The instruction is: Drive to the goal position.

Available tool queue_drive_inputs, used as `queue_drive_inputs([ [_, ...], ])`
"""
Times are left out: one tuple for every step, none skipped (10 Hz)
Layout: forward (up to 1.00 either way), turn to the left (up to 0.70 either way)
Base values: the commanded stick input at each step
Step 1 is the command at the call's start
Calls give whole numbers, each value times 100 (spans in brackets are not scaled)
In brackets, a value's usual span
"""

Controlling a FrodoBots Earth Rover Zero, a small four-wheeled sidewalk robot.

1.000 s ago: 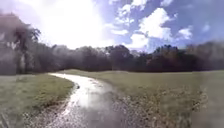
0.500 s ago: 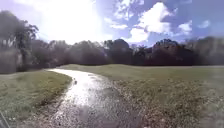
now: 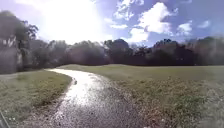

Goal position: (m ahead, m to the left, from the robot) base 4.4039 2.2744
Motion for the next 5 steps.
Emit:
queue_drive_inputs([
  [29,15],
  [0,0],
  [0,0],
  [0,0],
  [0,0],
])
